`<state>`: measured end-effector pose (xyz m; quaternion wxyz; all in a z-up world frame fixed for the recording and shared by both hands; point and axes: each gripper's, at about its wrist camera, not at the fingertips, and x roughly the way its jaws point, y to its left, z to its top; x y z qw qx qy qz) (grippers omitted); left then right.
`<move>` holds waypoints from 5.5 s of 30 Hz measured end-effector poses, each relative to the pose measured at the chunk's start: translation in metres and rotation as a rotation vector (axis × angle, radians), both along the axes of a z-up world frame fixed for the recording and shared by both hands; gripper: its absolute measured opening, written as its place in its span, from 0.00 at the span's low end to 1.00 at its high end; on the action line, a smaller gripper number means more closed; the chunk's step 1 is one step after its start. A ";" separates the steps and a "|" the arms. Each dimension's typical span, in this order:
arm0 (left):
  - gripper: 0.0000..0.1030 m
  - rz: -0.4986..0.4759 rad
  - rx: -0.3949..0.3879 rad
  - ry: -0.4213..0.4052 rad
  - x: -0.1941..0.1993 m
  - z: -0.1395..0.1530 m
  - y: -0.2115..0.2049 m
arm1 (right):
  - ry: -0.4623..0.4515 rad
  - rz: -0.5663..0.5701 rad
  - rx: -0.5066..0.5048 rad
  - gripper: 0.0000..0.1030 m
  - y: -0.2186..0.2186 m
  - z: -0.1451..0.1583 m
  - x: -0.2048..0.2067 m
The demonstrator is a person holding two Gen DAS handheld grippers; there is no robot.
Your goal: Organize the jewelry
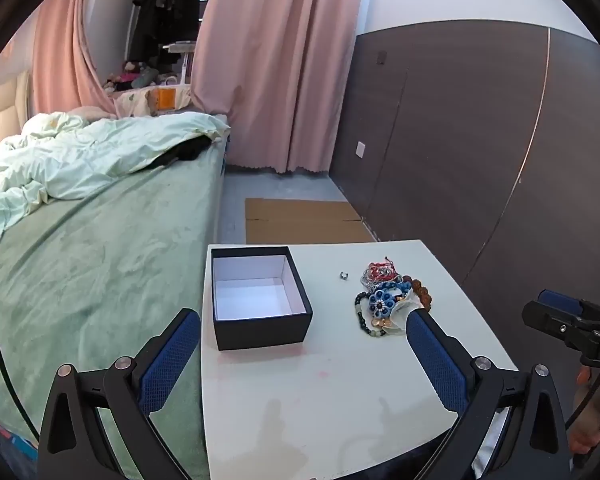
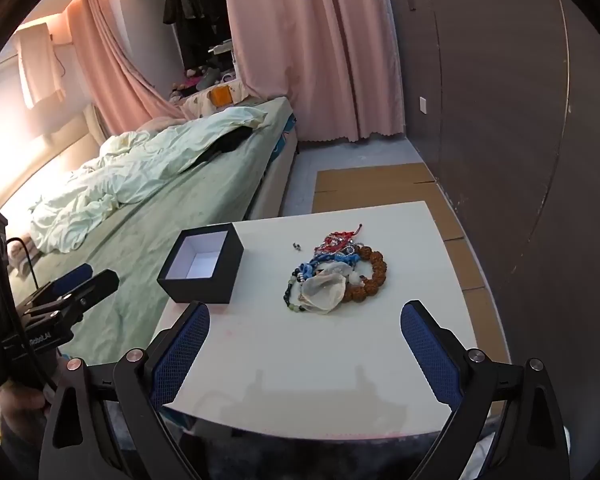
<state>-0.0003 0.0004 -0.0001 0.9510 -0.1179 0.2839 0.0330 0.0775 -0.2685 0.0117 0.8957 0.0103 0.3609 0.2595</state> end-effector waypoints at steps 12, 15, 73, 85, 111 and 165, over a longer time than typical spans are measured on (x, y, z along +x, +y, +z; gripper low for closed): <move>1.00 -0.025 0.042 0.028 0.000 -0.001 -0.003 | 0.002 0.002 -0.006 0.94 -0.002 -0.005 0.000; 1.00 -0.005 0.046 0.025 -0.001 -0.001 0.001 | 0.004 0.001 -0.010 0.94 0.000 -0.005 0.002; 1.00 -0.026 0.027 0.037 0.011 -0.001 -0.007 | -0.004 -0.022 -0.032 0.94 -0.005 -0.006 0.014; 0.99 -0.037 0.014 0.046 0.024 -0.004 -0.009 | 0.025 -0.045 -0.032 0.94 -0.007 -0.009 0.022; 0.64 -0.180 -0.040 0.139 0.103 -0.046 -0.059 | 0.332 -0.257 0.278 0.83 -0.065 -0.055 0.108; 0.55 -0.232 -0.012 0.294 0.175 -0.107 -0.090 | 0.540 -0.289 0.655 0.03 -0.078 -0.100 0.157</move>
